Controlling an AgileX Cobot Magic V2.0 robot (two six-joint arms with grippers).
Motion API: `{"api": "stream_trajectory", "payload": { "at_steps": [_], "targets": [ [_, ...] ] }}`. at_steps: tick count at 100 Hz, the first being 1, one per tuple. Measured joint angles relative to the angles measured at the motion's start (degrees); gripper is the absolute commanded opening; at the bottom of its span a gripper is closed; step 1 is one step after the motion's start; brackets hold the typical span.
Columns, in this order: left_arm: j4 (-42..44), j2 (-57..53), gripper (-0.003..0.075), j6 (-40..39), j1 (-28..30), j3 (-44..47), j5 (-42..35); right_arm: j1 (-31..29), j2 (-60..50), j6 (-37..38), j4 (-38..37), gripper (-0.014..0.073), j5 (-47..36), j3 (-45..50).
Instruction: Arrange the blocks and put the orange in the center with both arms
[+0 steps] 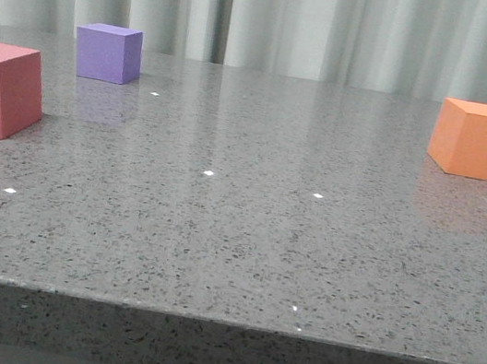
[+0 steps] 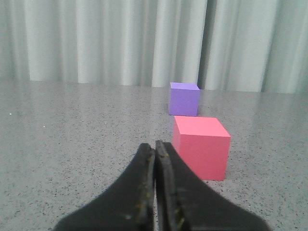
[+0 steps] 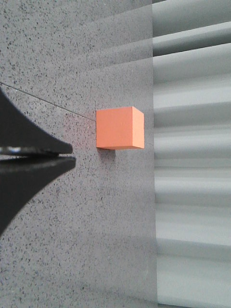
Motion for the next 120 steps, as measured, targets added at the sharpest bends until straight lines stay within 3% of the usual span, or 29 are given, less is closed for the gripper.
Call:
{"api": "stream_trajectory", "payload": {
  "at_steps": [48,73,102,120],
  "targets": [
    [0.0,0.0,-0.0020,0.0,0.0,0.0,0.0,0.0,0.0,0.0,0.0,-0.0066,2.7,-2.7],
    [0.0,0.0,-0.0020,0.0,0.0,0.0,0.0,0.0,5.8,0.0,0.4,-0.0066,19.7,-20.0],
    [0.0,0.0,-0.0020,0.0,0.0,0.0,0.0,0.0,29.6,0.0,1.1,-0.0066,44.7,-45.8],
    [0.0,0.0,-0.0020,0.0,0.0,0.0,0.0,0.0,41.7,0.0,1.1,-0.0066,50.0,-55.0]
  ]
}}
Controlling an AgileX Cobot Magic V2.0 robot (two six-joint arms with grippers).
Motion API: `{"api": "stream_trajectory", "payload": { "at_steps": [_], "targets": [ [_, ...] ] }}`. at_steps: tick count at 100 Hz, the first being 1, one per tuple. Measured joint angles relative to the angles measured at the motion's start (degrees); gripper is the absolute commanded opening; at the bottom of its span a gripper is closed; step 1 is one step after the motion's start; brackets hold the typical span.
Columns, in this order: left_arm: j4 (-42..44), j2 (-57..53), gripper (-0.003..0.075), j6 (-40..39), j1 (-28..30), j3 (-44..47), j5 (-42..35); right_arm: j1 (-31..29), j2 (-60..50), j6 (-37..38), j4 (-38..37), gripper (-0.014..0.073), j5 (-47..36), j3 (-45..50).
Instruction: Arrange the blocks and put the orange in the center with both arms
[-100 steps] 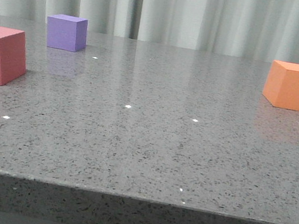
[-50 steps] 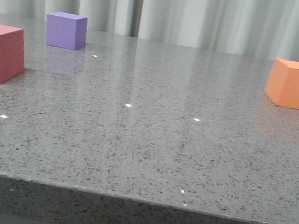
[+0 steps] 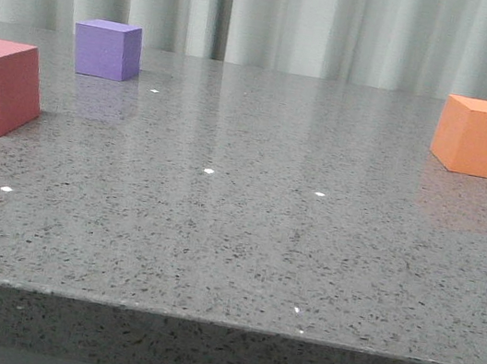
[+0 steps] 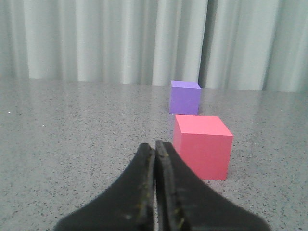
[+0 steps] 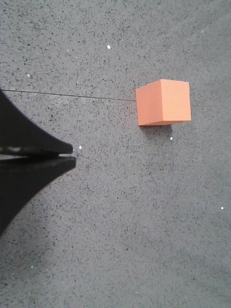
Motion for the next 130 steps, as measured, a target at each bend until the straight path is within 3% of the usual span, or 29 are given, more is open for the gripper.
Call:
{"api": "stream_trajectory", "payload": {
  "at_steps": [9,16,23,37,44,56,86,130],
  "targets": [
    [0.0,0.0,-0.0020,0.0,0.0,0.0,0.0,0.0,3.7,0.0,0.0,-0.0060,0.0,-1.3],
    [0.0,0.0,-0.0020,0.0,0.0,0.0,0.0,0.0,5.9,0.0,0.1,0.0003,0.0,-1.5],
    [0.0,0.0,-0.0020,0.0,0.0,0.0,0.0,0.0,7.8,0.0,0.2,0.0141,0.1,-1.5],
    [0.0,0.0,-0.0020,0.0,0.0,0.0,0.0,0.0,9.2,0.0,0.2,0.0545,0.3,-1.5],
    [0.0,0.0,-0.0020,0.0,0.0,0.0,0.0,0.0,9.3,0.0,0.3,0.0671,0.2,-1.5],
    [0.0,0.0,-0.0020,0.0,0.0,0.0,0.0,0.0,9.3,0.0,0.6,0.0632,-0.3,-1.6],
    [0.0,0.0,-0.0020,0.0,0.0,0.0,0.0,0.1,11.8,-0.1,2.0,0.0633,-1.5,-2.6],
    [0.0,0.0,-0.0020,0.0,0.0,0.0,0.0,6.1,37.9,-4.7,6.5,0.0633,-1.1,-22.2]
  ]
}}
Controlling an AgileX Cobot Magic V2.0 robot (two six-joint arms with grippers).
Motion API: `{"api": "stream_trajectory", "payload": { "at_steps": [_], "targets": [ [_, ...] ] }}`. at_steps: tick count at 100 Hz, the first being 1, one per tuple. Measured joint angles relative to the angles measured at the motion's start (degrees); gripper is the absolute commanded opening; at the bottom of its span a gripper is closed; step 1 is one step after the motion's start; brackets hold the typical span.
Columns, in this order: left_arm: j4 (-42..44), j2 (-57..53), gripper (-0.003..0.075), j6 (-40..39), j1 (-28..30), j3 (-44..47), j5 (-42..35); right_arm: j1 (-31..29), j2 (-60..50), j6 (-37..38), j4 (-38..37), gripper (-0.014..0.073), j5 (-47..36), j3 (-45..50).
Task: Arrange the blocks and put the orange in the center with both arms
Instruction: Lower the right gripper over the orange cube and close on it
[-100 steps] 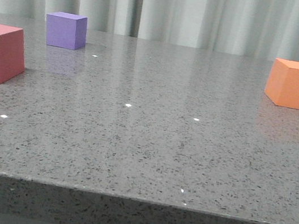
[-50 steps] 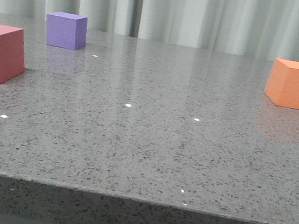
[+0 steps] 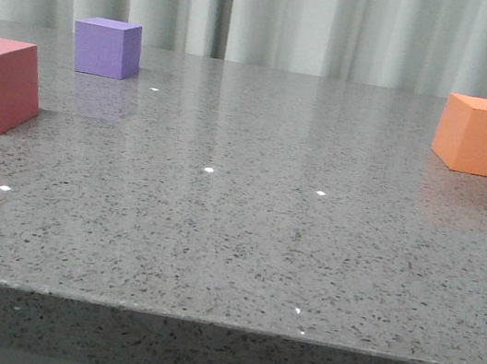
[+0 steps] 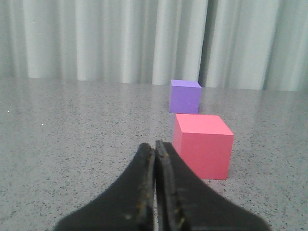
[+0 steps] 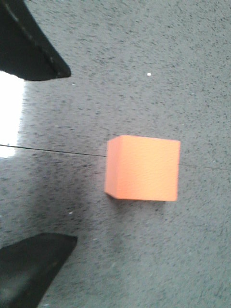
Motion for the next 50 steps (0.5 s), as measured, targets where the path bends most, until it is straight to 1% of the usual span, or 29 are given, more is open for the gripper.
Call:
{"api": "stream_trajectory", "payload": {
  "at_steps": [25,39,50],
  "targets": [
    [0.0,0.0,-0.0020,0.0,0.0,0.0,0.0,0.4,11.1,-0.6,-0.1,0.0633,1.2,-8.8],
    [0.0,0.0,-0.0020,0.0,0.0,0.0,0.0,0.4,15.3,-0.6,-0.6,0.0633,1.1,-10.6],
    [0.0,0.0,-0.0020,0.0,0.0,0.0,0.0,0.4,17.9,-0.6,-2.8,0.0633,0.8,-10.8]
  ]
}}
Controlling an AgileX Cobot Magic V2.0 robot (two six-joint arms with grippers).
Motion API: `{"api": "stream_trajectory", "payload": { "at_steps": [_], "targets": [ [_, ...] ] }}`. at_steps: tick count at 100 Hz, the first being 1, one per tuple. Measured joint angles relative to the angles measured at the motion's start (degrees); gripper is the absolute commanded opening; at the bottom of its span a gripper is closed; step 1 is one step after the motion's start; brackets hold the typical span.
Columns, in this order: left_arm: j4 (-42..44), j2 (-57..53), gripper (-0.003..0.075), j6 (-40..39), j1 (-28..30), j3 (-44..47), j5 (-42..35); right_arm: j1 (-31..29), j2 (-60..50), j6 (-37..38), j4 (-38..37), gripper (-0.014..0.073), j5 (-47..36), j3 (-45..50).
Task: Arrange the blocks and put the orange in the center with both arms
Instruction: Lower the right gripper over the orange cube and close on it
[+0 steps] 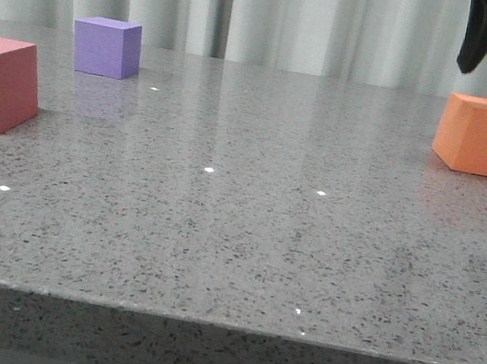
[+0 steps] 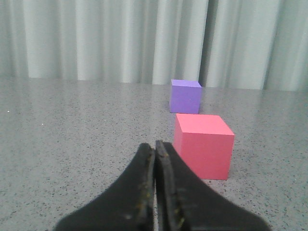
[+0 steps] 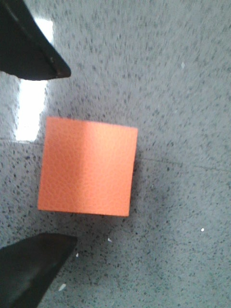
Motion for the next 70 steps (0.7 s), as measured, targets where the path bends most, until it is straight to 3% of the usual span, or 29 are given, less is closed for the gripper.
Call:
{"api": "stream_trajectory", "payload": {
  "at_steps": [41,48,60,70],
  "targets": [
    [0.0,0.0,-0.0020,0.0,0.0,0.0,0.0,0.0,6.4,-0.2,-1.1,0.0618,-1.9,0.0],
    [0.0,0.0,-0.0020,0.0,0.0,0.0,0.0,0.0,6.8,-0.2,-1.1,0.0547,-2.1,0.0],
    [0.0,0.0,-0.0020,0.0,0.0,0.0,0.0,0.0,6.8,-0.2,-0.6,0.0348,-2.4,0.0],
    [0.0,0.0,-0.0020,0.0,0.0,0.0,0.0,0.0,6.8,-0.2,0.2,0.0314,-2.4,0.0]
  ]
}}
